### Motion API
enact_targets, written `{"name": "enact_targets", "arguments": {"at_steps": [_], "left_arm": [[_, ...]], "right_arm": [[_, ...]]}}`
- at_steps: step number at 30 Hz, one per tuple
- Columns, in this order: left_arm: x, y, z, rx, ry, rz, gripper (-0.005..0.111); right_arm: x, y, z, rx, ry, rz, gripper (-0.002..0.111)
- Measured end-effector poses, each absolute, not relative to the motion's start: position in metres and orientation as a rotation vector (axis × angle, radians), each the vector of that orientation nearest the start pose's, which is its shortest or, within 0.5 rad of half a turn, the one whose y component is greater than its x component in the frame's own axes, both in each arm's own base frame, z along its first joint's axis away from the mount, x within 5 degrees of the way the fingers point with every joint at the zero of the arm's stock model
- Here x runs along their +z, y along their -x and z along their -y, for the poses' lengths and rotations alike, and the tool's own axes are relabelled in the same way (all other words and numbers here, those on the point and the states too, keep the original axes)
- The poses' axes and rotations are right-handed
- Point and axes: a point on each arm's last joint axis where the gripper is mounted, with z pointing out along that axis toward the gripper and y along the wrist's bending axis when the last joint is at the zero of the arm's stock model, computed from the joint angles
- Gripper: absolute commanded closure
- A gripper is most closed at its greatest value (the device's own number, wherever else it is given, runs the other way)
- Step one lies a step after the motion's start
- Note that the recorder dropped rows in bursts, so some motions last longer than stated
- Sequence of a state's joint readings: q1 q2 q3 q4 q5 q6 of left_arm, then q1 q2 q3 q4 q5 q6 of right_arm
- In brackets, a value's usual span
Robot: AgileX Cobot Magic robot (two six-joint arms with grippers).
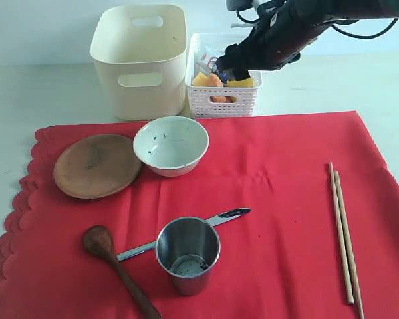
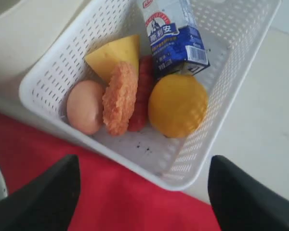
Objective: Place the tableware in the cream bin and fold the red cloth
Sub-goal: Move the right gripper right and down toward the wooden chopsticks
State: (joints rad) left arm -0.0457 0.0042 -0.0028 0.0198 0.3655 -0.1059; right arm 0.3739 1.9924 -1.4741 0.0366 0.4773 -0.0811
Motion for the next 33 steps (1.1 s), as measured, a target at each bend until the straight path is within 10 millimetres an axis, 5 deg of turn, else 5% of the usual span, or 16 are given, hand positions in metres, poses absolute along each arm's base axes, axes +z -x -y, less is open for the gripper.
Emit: {"name": "enact_targets", "arguments": {"at_steps": [17, 33], "left_arm": [[0.181, -0.053, 0.002, -0.086, 0.044, -1.851, 0.107], [0.181, -0.053, 0.002, -0.086, 0.044, -1.851, 0.107]], "right_arm": [[0.274, -0.355, -0.138, 0.070, 0.553, -2.698, 0.042], [0.311, -0.270, -0.100, 0.019, 0.538, -2.672, 0.042]]}}
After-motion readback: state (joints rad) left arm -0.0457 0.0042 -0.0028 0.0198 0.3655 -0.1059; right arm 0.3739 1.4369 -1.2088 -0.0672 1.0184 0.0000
